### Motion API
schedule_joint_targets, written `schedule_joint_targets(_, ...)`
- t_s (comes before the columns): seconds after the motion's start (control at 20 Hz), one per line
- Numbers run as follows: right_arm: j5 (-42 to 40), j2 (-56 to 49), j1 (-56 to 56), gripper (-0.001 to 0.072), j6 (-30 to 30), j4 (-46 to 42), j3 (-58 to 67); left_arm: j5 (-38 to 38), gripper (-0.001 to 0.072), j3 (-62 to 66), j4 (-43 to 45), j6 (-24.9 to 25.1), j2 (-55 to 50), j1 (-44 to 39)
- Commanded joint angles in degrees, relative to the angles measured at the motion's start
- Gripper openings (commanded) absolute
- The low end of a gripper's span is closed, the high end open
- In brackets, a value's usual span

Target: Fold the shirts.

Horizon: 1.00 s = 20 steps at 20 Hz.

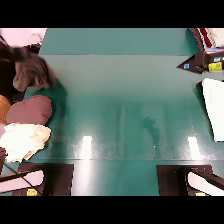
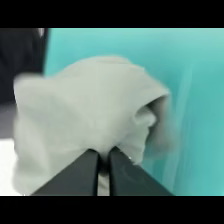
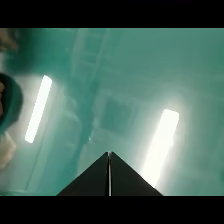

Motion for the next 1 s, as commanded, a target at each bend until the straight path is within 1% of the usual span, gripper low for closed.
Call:
schedule_joint_targets(0.0,-0.4,0.0,0.8,0.0016,0.0,1.4,7.3,-7.7,0.0022,7.8,-3.9,4.4,11.7,-3.3)
schedule_joint_targets(0.1,-0.4,0.0,0.7,0.0016,0.0,1.4,11.8,-9.7,0.0021,8.3,-3.7,4.5,16.1,-10.0)
schedule_joint_targets(0.25,-0.3,0.0,0.7,0.0016,0.0,1.3,17.4,-13.6,0.0021,7.6,-3.7,3.9,16.2,-23.4)
schedule_joint_targets(0.4,0.1,0.0,0.7,0.0016,0.0,1.3,20.7,-14.3,0.0021,4.3,-3.5,3.9,11.0,-37.4)
schedule_joint_targets(0.55,2.3,0.0,0.7,0.0016,0.0,1.3,22.2,-12.4,0.0025,2.8,-3.6,4.1,2.3,-48.1)
schedule_joint_targets(0.6,3.2,0.0,0.7,0.0015,0.0,1.3,22.2,-10.4,0.0082,2.8,-3.6,4.6,-0.7,-50.1)
schedule_joint_targets(0.65,4.2,0.0,0.7,0.0016,0.0,1.3,22.2,-8.5,0.0371,2.8,-3.4,4.6,-2.6,-50.4)
schedule_joint_targets(0.7,5.2,0.0,0.7,0.0016,0.0,1.3,22.2,-6.9,0.0559,2.8,-1.7,3.2,-3.5,-49.8)
schedule_joint_targets(0.75,6.5,0.0,0.7,0.0016,0.0,1.3,22.2,-6.6,0.054,2.8,1.0,0.2,-3.4,-48.1)
schedule_joint_targets(0.8,7.3,0.0,0.7,0.0016,0.0,1.2,22.2,-7.4,0.054,2.9,1.9,-2.2,-2.8,-45.6)
schedule_joint_targets(0.9,8.2,0.0,0.7,0.0015,0.0,0.7,22.2,-12.3,0.054,2.7,1.7,-4.2,-2.4,-38.6)
schedule_joint_targets(0.95,8.2,0.0,0.7,0.0015,0.0,0.7,22.2,-14.3,0.054,1.4,0.0,-4.8,-2.4,-35.4)
